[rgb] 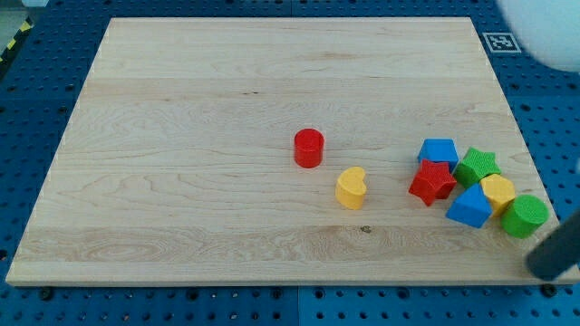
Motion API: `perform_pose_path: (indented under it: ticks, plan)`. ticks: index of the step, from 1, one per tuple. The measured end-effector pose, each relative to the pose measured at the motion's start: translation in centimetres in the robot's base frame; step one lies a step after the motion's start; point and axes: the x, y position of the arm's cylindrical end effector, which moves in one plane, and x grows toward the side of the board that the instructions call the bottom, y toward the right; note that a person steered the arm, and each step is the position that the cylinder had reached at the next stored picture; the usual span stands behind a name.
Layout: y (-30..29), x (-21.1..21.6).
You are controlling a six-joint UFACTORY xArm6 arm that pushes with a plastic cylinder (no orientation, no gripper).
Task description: Separate the group of blocks at the bottom right side
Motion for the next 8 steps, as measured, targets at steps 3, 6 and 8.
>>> perform_pose_path:
  ticks: [3,6,8]
  plan:
    - [-3.5,-4.3]
    - [-5.8,-7.4]
    - [-6.5,-8.3]
